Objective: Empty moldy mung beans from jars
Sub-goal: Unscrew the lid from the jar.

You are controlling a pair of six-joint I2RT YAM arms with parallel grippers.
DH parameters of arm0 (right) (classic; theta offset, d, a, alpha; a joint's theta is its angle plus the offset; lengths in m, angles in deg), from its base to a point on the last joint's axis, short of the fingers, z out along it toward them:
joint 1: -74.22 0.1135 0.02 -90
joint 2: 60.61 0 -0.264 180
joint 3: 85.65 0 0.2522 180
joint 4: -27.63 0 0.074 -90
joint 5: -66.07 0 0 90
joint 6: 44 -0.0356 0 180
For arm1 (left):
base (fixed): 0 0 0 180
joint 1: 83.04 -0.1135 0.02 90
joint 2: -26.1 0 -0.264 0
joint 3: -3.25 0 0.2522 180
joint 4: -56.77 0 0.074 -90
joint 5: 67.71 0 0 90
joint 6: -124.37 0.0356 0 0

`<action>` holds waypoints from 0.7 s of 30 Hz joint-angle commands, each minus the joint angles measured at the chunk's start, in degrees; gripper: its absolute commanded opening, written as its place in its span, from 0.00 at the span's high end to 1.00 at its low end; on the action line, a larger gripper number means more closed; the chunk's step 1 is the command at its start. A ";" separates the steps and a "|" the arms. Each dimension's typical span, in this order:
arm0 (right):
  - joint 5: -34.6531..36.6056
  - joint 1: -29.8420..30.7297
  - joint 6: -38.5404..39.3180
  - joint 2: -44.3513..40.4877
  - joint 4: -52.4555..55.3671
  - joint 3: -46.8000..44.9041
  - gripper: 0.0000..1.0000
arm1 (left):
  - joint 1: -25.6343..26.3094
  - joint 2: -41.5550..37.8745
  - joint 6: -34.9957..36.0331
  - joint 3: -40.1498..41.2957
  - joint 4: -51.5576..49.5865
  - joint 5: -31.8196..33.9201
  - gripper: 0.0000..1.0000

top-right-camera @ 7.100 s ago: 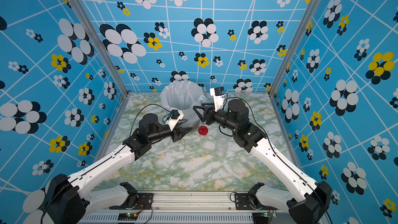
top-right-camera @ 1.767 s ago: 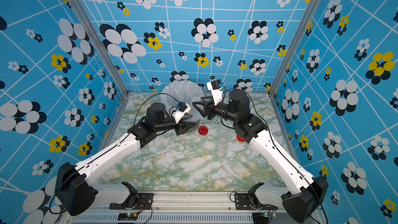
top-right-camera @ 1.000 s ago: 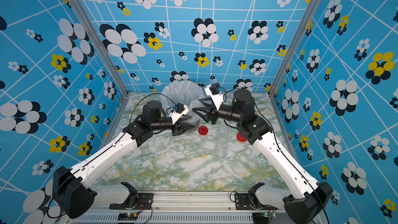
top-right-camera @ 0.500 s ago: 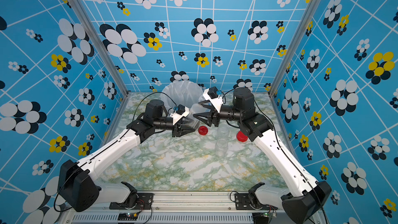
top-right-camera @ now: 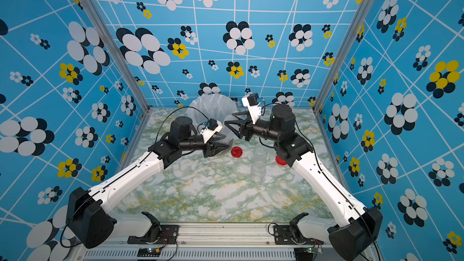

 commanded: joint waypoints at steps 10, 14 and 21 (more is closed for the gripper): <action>-2.97 4.02 4.18 0.18 8.44 3.93 0.68 | -2.78 -2.14 -6.87 0.39 0.02 8.00 0.61; -7.95 1.64 5.57 -2.94 5.34 1.82 0.71 | -5.57 -2.74 -8.12 1.34 0.93 4.56 0.61; -16.59 -0.21 16.46 -4.82 13.63 3.07 0.72 | -7.26 -2.64 -6.50 1.69 -0.50 6.74 0.61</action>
